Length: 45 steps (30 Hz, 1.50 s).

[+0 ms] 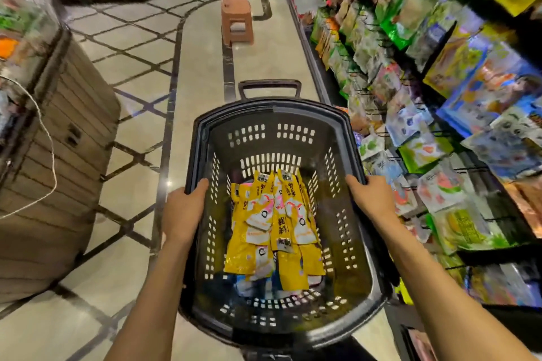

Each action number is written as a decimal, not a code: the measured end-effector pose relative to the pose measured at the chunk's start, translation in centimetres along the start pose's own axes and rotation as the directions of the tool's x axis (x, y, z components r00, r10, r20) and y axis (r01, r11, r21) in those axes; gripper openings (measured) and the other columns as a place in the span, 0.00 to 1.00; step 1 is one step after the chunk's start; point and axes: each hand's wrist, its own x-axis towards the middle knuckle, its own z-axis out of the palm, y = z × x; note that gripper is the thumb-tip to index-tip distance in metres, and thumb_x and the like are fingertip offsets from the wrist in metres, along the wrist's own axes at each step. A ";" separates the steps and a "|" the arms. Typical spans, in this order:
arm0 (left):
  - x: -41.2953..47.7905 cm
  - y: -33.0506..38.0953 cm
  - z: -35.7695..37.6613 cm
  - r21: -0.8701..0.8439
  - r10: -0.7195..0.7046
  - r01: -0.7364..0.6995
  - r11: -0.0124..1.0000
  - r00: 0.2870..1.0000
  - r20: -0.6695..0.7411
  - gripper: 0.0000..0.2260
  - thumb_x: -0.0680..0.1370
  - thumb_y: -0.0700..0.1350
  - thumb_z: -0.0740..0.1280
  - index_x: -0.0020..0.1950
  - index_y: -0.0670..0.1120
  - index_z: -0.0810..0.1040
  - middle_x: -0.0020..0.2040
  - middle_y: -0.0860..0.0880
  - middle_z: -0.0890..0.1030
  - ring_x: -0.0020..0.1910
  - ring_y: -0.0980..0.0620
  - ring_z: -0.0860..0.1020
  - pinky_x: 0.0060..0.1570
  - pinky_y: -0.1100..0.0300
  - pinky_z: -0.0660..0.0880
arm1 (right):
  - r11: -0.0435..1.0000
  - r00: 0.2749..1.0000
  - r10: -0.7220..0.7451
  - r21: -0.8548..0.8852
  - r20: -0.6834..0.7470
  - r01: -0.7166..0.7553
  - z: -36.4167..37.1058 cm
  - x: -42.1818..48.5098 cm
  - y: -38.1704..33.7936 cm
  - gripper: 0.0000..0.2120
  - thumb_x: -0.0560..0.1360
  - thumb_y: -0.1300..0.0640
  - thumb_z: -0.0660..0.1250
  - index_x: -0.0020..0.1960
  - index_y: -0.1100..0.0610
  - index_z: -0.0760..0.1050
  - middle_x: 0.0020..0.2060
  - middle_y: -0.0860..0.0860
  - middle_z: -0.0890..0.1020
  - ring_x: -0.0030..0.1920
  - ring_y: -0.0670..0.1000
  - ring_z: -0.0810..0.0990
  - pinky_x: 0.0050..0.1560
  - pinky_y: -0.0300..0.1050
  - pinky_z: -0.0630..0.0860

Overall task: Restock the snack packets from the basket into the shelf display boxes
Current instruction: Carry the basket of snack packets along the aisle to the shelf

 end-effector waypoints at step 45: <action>90.3 74.4 23.8 0.091 0.060 -0.057 0.994 0.998 -0.028 0.24 0.74 0.66 0.65 0.43 0.44 0.81 0.42 0.45 0.84 0.41 0.44 0.82 0.47 0.47 0.78 | 0.995 0.997 -0.069 0.071 -0.041 0.072 13.4 102.9 -58.9 0.25 0.75 0.47 0.67 0.28 0.56 0.58 0.23 0.52 0.64 0.26 0.54 0.64 0.28 0.47 0.56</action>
